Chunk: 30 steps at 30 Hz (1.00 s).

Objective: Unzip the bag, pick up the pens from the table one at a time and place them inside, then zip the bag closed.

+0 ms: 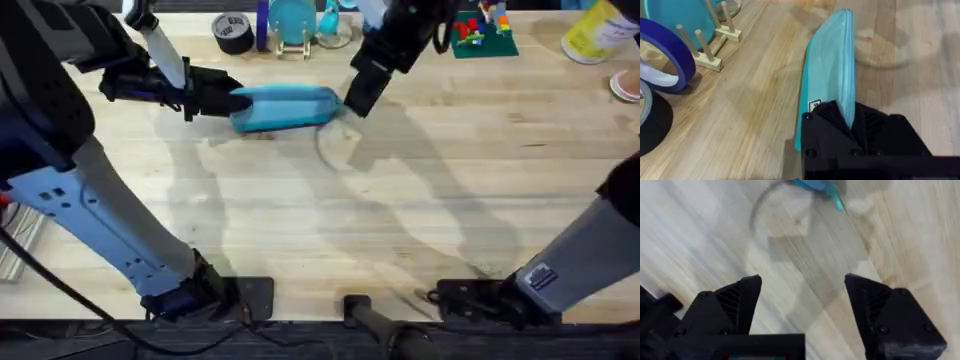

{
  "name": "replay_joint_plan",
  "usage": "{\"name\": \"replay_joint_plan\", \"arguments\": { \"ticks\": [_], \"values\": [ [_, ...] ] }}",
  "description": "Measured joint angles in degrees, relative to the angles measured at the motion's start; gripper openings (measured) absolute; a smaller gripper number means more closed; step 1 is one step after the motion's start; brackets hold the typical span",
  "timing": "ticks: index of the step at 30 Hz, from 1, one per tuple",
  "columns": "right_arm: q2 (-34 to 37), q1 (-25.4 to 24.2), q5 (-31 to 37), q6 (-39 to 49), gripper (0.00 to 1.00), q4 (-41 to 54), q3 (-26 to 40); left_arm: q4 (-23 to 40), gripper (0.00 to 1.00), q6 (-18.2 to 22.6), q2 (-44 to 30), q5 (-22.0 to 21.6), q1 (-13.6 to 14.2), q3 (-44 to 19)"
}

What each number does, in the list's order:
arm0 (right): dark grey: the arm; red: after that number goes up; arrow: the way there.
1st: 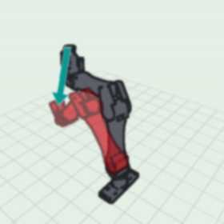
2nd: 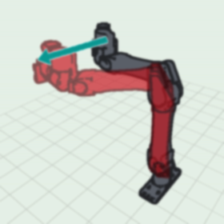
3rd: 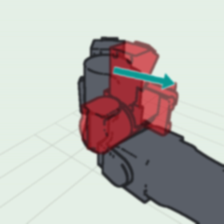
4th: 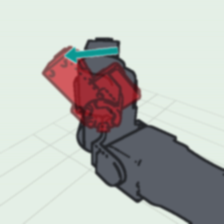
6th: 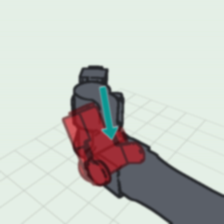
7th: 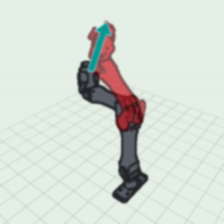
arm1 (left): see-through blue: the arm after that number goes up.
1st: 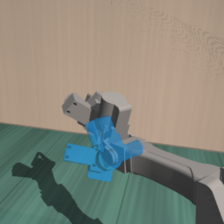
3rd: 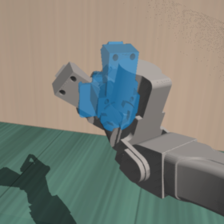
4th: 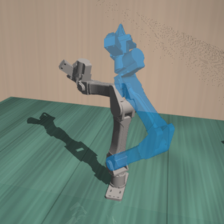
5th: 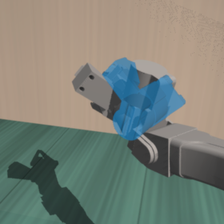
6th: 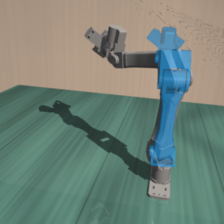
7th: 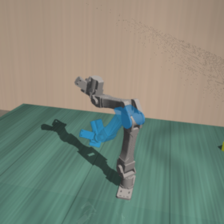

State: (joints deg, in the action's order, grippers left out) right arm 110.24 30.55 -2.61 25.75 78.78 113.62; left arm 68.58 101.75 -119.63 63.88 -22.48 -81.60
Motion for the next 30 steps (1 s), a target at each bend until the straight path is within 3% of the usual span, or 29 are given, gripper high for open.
{"name": "replay_joint_plan", "arguments": {
  "ticks": [3, 8, 9, 11, 24, 30],
  "values": [
    [0.0, 1.5, 0.0, 3.0, 0.997, -0.1, 0.0, 0.0, 0.074, 0.2, 0.0, 0.0, 0.0, 0.0],
    [0.0, 2.4, 0.0, 5.4, 0.997, -0.2, 0.0, 0.2, 0.849, 0.1, 0.0, 0.6, -0.3, 0.0],
    [0.0, 2.4, 0.0, 5.6, 0.997, -0.2, 0.0, 0.2, 0.951, -0.1, 0.0, 0.7, -0.4, 0.0],
    [0.0, 2.4, 0.0, 5.9, 0.997, -0.2, 0.0, 0.1, 0.988, 0.0, 0.0, 0.7, -0.5, 0.0],
    [0.0, 2.4, 0.0, 6.3, 0.998, 0.1, 0.0, 3.5, 0.998, 0.0, 0.2, 0.6, -0.7, 0.0],
    [0.0, 2.4, 0.0, 6.3, 0.998, 0.1, 0.0, 6.2, 0.998, -1.4, 8.3, -3.1, -0.9, 0.0]
  ]
}}
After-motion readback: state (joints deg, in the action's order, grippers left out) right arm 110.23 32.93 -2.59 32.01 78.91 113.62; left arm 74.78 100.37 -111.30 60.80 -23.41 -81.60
